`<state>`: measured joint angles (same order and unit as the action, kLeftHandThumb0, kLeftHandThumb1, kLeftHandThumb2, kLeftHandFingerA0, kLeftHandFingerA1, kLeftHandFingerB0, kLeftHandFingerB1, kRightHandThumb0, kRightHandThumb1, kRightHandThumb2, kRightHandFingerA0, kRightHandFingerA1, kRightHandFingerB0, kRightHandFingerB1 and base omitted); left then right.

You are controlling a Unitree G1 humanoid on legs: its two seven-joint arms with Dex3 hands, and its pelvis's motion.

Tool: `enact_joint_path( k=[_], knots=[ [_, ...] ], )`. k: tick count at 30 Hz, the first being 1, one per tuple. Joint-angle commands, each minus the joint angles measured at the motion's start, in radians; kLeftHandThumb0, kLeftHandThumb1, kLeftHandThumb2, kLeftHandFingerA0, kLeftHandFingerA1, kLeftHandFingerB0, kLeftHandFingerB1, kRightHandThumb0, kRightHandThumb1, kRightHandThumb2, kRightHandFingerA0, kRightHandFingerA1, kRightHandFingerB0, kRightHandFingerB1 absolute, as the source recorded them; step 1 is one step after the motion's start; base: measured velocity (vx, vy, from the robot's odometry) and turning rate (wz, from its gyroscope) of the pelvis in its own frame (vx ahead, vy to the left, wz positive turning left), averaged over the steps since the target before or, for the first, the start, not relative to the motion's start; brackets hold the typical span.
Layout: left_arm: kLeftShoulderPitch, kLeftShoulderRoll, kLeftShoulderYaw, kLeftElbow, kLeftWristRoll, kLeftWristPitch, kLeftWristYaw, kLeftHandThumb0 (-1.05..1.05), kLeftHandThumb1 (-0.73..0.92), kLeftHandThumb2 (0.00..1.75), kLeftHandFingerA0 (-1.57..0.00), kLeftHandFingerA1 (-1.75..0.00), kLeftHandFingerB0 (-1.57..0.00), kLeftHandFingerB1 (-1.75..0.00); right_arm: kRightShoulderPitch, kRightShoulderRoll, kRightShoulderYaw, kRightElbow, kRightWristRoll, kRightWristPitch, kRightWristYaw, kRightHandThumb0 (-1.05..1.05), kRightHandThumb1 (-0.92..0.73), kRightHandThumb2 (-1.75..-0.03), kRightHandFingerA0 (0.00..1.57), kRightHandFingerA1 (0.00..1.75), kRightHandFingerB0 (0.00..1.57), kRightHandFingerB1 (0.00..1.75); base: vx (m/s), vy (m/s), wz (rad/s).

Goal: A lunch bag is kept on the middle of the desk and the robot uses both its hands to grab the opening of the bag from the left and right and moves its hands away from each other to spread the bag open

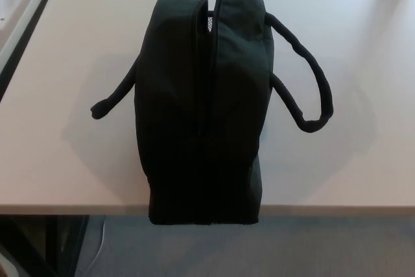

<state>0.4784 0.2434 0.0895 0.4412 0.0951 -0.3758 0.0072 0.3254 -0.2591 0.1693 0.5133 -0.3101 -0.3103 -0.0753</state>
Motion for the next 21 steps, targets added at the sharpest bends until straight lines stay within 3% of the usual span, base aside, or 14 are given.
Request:
enact_joint_path(
  k=[1, 7, 11, 12, 14, 15, 16, 17, 18, 19, 20, 21],
  knots=[
    [0.116, 0.065, 0.123, -0.267, -0.046, -0.462, 0.002, -0.23, 0.58, 0.60, -0.22, -0.33, -0.08, -0.21, 0.027, -0.097, -0.013, -0.087, -0.237, -0.428, -0.360, -0.30, -0.57, -0.57, 0.40, 0.43, 0.12, 0.28, 0.00, 0.000, 0.00],
    [0.131, 0.041, 0.264, -0.360, -0.033, -0.530, 0.068, -0.19, 0.55, 0.57, -0.23, -0.32, -0.11, -0.26, -0.019, -0.192, -0.133, -0.054, -0.223, -0.421, -0.437, -0.32, -0.58, -0.59, 0.18, 0.31, 0.11, 0.24, 0.00, 0.000, 0.00],
    [0.071, 0.037, 0.425, -0.351, 0.072, -0.613, 0.181, -0.09, 0.54, 0.56, -0.27, -0.33, -0.14, -0.27, -0.051, -0.256, -0.252, -0.053, -0.196, -0.424, -0.496, -0.30, -0.49, -0.60, 0.17, 0.36, 0.09, 0.20, 0.00, 0.000, 0.00],
    [0.044, 0.041, 0.487, -0.378, 0.124, -0.598, 0.235, -0.07, 0.56, 0.56, -0.32, -0.36, -0.15, -0.27, -0.084, -0.281, -0.297, -0.036, -0.193, -0.473, -0.541, -0.23, -0.51, -0.58, 0.23, 0.35, 0.09, 0.22, 0.00, 0.000, 0.00],
    [0.004, 0.055, 0.561, -0.403, 0.191, -0.569, 0.296, -0.03, 0.56, 0.57, -0.33, -0.36, -0.14, -0.27, -0.112, -0.317, -0.353, -0.057, -0.198, -0.486, -0.568, -0.28, -0.50, -0.63, 0.15, 0.35, 0.07, 0.19, 0.00, 0.000, 0.00],
    [-0.041, 0.082, 0.604, -0.430, 0.201, -0.534, 0.322, -0.02, 0.44, 0.90, -0.49, -0.74, -0.02, -0.45, -0.142, -0.345, -0.399, -0.107, -0.202, -0.482, -0.573, -0.26, -0.52, -0.55, 0.13, 0.30, 0.05, 0.25, 0.00, 0.000, 0.00],
    [-0.079, 0.101, 0.634, -0.433, 0.209, -0.534, 0.336, 0.00, 0.60, 0.57, -0.75, -1.51, -0.17, -0.28, -0.164, -0.359, -0.426, -0.141, -0.210, -0.477, -0.579, -0.20, -0.52, -0.97, 0.00, 0.49, 0.00, 0.50, 0.00, 0.000, 0.00],
    [-0.102, 0.110, 0.652, -0.423, 0.218, -0.550, 0.343, 0.00, 0.60, 0.57, -0.75, -1.51, -0.17, -0.28, -0.174, -0.363, -0.438, -0.158, -0.218, -0.472, -0.582, -0.20, -0.52, -0.97, 0.00, 0.49, 0.00, 0.50, 0.00, 0.000, 0.00],
    [-0.145, 0.140, 0.670, -0.399, 0.206, -0.576, 0.337, 0.02, 0.61, 0.58, -0.85, -1.15, -0.16, -0.28, -0.205, -0.377, -0.455, -0.179, -0.226, -0.483, -0.584, -0.24, -0.47, -0.61, 0.14, 0.33, 0.08, 0.19, 0.00, 0.000, 0.00],
    [-0.194, 0.179, 0.687, -0.369, 0.205, -0.610, 0.333, 0.05, 0.61, 0.58, -0.43, -0.36, -0.14, -0.27, -0.247, -0.394, -0.464, -0.199, -0.239, -0.483, -0.584, -0.24, -0.52, -0.55, 0.19, 0.29, 0.03, 0.25, 0.00, 0.000, 0.00],
    [-0.236, 0.212, 0.700, -0.345, 0.209, -0.640, 0.332, 0.05, 0.61, 0.58, -0.43, -0.36, -0.14, -0.27, -0.284, -0.408, -0.468, -0.214, -0.251, -0.477, -0.583, -0.24, -0.52, -0.55, 0.19, 0.29, 0.03, 0.25, 0.00, 0.000, 0.00],
    [-0.277, 0.239, 0.712, -0.340, 0.238, -0.635, 0.350, 0.01, 0.60, 0.59, -0.31, -0.32, -0.15, -0.27, -0.333, -0.417, -0.464, -0.220, -0.247, -0.475, -0.567, -0.24, -0.47, -0.62, 0.19, 0.35, 0.06, 0.18, 0.00, 0.000, 0.00]
  ],
)
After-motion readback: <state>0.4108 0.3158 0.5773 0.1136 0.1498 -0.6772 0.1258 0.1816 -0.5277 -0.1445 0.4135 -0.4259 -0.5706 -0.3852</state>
